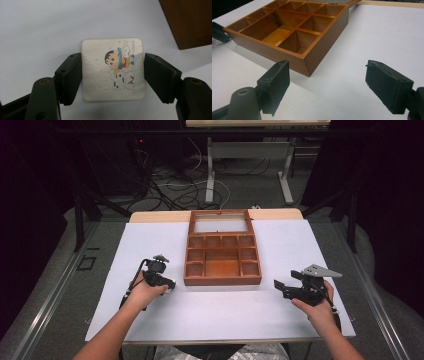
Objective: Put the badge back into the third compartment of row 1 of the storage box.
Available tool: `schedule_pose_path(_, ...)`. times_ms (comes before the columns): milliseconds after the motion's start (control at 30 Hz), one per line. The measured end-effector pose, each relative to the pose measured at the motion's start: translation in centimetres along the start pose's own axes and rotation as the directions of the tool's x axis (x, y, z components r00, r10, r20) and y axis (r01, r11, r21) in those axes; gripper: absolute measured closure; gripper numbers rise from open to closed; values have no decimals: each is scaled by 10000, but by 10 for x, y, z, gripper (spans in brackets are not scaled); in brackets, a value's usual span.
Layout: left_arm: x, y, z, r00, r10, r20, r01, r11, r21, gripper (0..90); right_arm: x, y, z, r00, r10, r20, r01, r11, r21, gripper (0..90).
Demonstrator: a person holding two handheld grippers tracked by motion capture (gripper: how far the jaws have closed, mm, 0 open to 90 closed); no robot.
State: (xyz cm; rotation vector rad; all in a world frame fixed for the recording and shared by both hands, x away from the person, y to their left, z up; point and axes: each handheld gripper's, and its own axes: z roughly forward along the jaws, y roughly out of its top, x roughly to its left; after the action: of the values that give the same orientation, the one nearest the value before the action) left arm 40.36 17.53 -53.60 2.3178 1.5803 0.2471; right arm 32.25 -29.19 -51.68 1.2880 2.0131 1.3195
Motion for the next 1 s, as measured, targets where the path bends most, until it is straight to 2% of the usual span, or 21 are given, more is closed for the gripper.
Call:
schedule_pose_path(367, 1, -2, -1, 9997, 206, 103, -204, 9995, -231, 332, 0, 0, 0, 10000, -29, 18, 29, 10000, -13, 191)
schedule_pose_path(567, 1, -3, -3, 9994, 318, 129, -310, 9980, -549, 332, 0, 0, 0, 10000, -5, 28, 5, 10000, 10, 192)
schedule_pose_path(767, 3, -4, -9, 9990, 446, -25, -446, 9932, -1079, 332, 0, 0, 1, 10000, 3, 64, -3, 10000, -8, 191)
schedule_pose_path(933, 4, -5, -14, 9985, 545, -10, -540, 9859, -1586, 332, 0, 1, 0, 10000, -48, 7, 48, 10000, 35, 192)
schedule_pose_path(1000, 4, -6, -17, 9984, 564, -92, -571, 9807, -1871, 332, 0, 1, 0, 10000, -72, -14, 72, 10000, 37, 192)
